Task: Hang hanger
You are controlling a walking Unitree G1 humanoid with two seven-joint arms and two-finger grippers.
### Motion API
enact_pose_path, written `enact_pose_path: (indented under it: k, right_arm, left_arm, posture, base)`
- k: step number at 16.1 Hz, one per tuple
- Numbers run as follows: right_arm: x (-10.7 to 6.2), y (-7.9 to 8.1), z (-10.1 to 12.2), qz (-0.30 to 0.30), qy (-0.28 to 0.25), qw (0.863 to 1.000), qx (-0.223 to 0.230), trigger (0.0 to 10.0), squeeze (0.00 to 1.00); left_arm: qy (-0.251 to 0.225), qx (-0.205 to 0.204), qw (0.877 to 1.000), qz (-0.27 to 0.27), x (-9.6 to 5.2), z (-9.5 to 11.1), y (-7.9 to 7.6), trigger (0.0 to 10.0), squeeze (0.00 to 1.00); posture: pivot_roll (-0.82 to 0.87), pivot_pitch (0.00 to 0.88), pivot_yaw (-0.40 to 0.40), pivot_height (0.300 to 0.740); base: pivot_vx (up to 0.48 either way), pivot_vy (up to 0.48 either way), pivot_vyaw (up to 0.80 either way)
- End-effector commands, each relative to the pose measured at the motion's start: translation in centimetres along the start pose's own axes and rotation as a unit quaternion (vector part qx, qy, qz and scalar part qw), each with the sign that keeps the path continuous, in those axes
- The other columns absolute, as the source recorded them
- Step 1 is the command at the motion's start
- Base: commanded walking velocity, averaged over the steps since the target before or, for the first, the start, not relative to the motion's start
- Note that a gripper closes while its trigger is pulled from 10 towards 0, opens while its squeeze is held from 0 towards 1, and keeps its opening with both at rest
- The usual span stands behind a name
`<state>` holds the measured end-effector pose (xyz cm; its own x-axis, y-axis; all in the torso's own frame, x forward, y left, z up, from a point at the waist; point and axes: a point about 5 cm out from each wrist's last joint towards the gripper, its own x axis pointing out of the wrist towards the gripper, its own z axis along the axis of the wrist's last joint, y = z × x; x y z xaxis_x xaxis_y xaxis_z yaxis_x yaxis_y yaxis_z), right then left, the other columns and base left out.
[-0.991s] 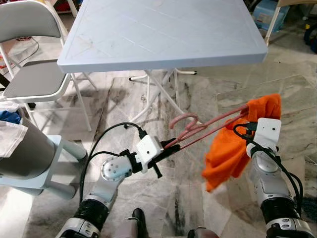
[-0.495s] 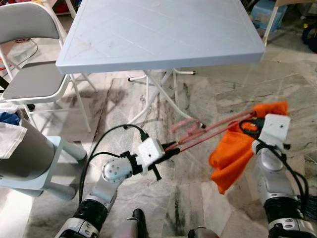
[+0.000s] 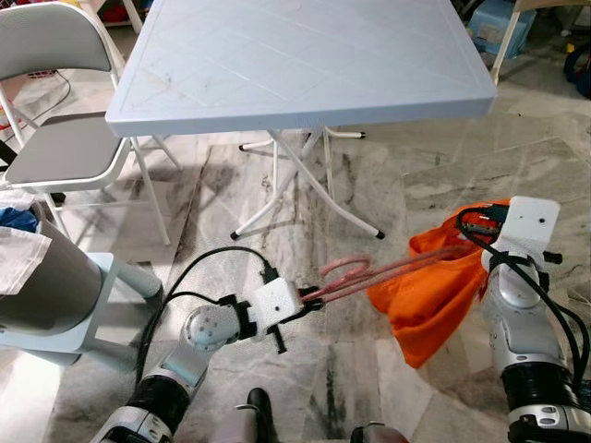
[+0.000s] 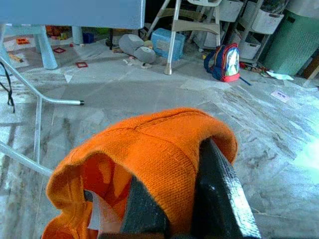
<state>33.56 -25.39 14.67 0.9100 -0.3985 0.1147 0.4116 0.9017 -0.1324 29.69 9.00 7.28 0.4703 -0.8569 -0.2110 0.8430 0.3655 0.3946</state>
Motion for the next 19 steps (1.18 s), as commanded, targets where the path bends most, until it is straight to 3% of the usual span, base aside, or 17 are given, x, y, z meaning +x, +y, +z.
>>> enact_pose_path:
  k: [1, 3, 5, 7, 9, 10, 11, 12, 13, 15, 16, 17, 19]
  right_arm:
    - [-0.1, -0.4, 0.3, -0.010, -0.008, 1.000, -0.006, 0.0, 0.00]
    - [0.2, -1.3, -0.1, -0.042, 0.011, 0.999, -0.020, 0.0, 0.00]
    - [0.1, -1.9, -0.7, -0.057, 0.030, 0.998, -0.021, 0.0, 0.00]
    - [-0.3, -2.9, -1.9, -0.082, 0.057, 0.995, -0.020, 0.0, 0.00]
    - [-0.8, -3.6, -2.4, -0.089, 0.064, 0.994, -0.021, 0.0, 0.00]
    - [-1.1, -3.9, -2.5, -0.090, 0.063, 0.994, -0.021, 0.0, 0.00]
    - [-1.4, -4.2, -2.6, -0.090, 0.061, 0.994, -0.021, 0.0, 0.00]
    - [-2.0, -4.4, -2.7, -0.082, 0.061, 0.995, -0.014, 0.0, 0.00]
    - [-2.5, -4.6, -2.9, -0.078, 0.060, 0.995, -0.015, 0.0, 0.00]
    - [-3.4, -4.3, -2.9, -0.059, 0.060, 0.996, 0.009, 0.0, 0.00]
    - [-3.5, -4.2, -2.9, -0.056, 0.059, 0.997, 0.006, 3.2, 0.00]
    - [-4.1, -3.5, -2.9, -0.046, 0.058, 0.997, 0.013, 10.0, 0.00]
    - [-5.4, -1.4, -2.4, -0.013, 0.043, 0.998, 0.049, 10.0, 0.00]
  left_arm:
    - [0.004, -0.002, 1.000, -0.002, -0.3, -0.5, -0.5, 0.0, 0.00]
    - [-0.021, -0.023, 0.999, 0.000, -0.7, -0.2, -0.7, 0.0, 0.00]
    - [-0.049, -0.049, 0.997, 0.043, -0.8, 0.2, 0.1, 0.0, 0.00]
    - [-0.069, -0.075, 0.987, 0.126, -1.6, 0.5, 1.9, 0.0, 0.00]
    - [-0.066, -0.095, 0.966, 0.232, -2.7, 0.0, 3.1, 0.0, 0.00]
    - [-0.054, -0.117, 0.952, 0.277, -3.2, -0.6, 3.2, 4.7, 0.00]
    - [-0.043, -0.151, 0.938, 0.311, -3.5, -1.3, 3.1, 7.4, 0.00]
    - [-0.017, -0.176, 0.920, 0.351, -3.9, -2.3, 2.7, 8.2, 0.00]
    - [0.003, -0.180, 0.912, 0.368, -4.1, -2.8, 2.4, 10.0, 0.00]
    - [0.022, -0.182, 0.909, 0.375, -4.3, -3.2, 2.1, 10.0, 0.00]
    - [0.027, -0.180, 0.906, 0.382, -4.4, -3.3, 2.1, 10.0, 0.00]
    - [0.033, -0.173, 0.899, 0.401, -4.9, -3.5, 2.3, 10.0, 0.00]
    - [0.034, -0.168, 0.889, 0.424, -5.9, -3.2, 2.7, 10.0, 0.00]
  posture:
    - [0.00, 0.249, 0.063, 0.740]
    - [0.00, 0.248, 0.061, 0.740]
    - [0.00, 0.248, 0.059, 0.740]
    - [0.01, 0.248, 0.058, 0.740]
    - [0.01, 0.246, 0.058, 0.740]
    - [0.01, 0.244, 0.058, 0.740]
    - [0.02, 0.237, 0.057, 0.740]
    - [0.02, 0.225, 0.056, 0.740]
    - [0.02, 0.216, 0.053, 0.740]
    - [0.03, 0.204, 0.053, 0.740]
    - [0.03, 0.196, 0.056, 0.740]
    - [0.03, 0.183, 0.066, 0.740]
    - [0.03, 0.176, 0.080, 0.740]
  base:
    - [0.000, 0.000, 0.00]
    - [0.000, 0.000, 0.00]
    - [0.000, 0.000, 0.00]
    - [0.000, 0.000, 0.00]
    - [0.000, 0.000, 0.00]
    - [0.000, 0.000, 0.00]
    - [0.000, 0.000, 0.00]
    - [0.000, 0.000, 0.00]
    - [0.000, 0.000, 0.00]
    - [0.000, 0.000, 0.00]
    - [0.000, 0.000, 0.00]
    - [0.000, 0.000, 0.00]
    - [0.000, 0.000, 0.00]
